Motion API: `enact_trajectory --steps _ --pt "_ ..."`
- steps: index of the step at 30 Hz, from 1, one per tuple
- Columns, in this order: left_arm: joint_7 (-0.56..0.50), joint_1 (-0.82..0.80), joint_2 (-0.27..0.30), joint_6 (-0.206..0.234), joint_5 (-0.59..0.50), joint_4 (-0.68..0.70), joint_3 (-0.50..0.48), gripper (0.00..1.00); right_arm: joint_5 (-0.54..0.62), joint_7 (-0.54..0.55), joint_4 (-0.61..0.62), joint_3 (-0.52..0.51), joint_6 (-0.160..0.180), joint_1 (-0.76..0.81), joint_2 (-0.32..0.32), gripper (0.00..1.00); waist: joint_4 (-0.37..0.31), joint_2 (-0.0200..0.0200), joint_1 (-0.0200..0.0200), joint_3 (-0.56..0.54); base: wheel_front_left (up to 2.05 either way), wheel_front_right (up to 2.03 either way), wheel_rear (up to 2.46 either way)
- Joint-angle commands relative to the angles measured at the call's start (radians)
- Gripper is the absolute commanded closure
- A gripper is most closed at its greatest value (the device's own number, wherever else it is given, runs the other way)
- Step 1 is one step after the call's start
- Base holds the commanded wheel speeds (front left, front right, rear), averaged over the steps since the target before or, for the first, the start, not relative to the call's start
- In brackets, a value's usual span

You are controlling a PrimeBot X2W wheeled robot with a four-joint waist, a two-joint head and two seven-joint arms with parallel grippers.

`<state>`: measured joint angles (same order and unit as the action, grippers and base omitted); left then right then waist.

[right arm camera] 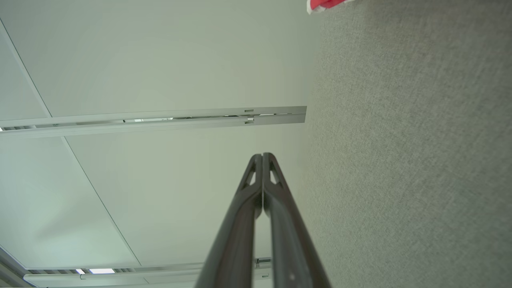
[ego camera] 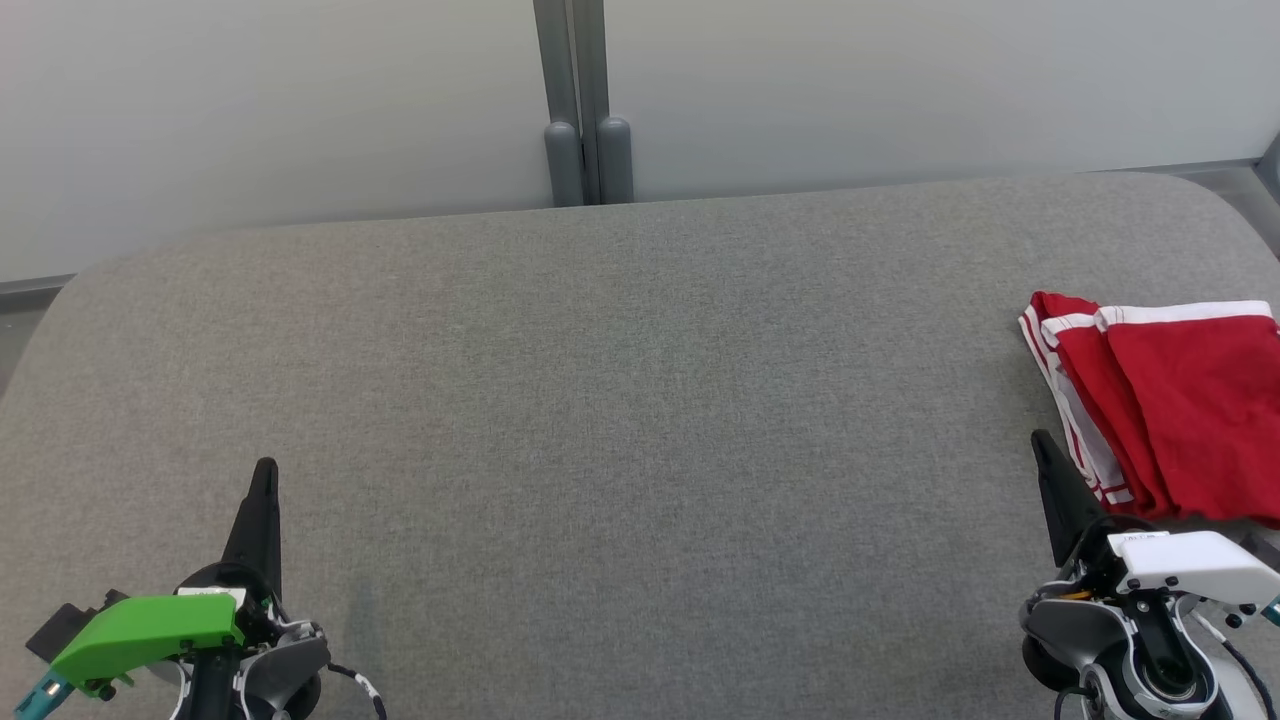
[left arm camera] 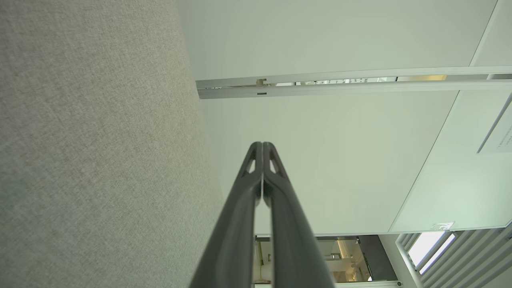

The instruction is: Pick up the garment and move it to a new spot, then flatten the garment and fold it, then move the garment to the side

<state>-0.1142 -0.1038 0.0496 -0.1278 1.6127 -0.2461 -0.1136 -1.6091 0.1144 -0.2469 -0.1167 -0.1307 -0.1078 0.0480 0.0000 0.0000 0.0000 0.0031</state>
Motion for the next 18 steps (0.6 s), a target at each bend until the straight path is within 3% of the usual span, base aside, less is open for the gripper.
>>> enact_trajectory --steps 1,18 --pt "-0.004 -0.011 0.000 -0.006 0.000 0.002 -0.003 1.00 -0.005 0.004 0.005 -0.002 0.000 0.000 0.001 1.00 0.000 0.0000 0.0000 0.000 0.00 0.00 0.00" --pt "-0.004 -0.011 0.000 -0.006 0.000 0.002 -0.003 1.00 -0.006 0.004 0.005 -0.001 0.000 0.000 0.001 1.00 0.000 0.0000 0.0000 0.000 0.00 0.00 0.00"
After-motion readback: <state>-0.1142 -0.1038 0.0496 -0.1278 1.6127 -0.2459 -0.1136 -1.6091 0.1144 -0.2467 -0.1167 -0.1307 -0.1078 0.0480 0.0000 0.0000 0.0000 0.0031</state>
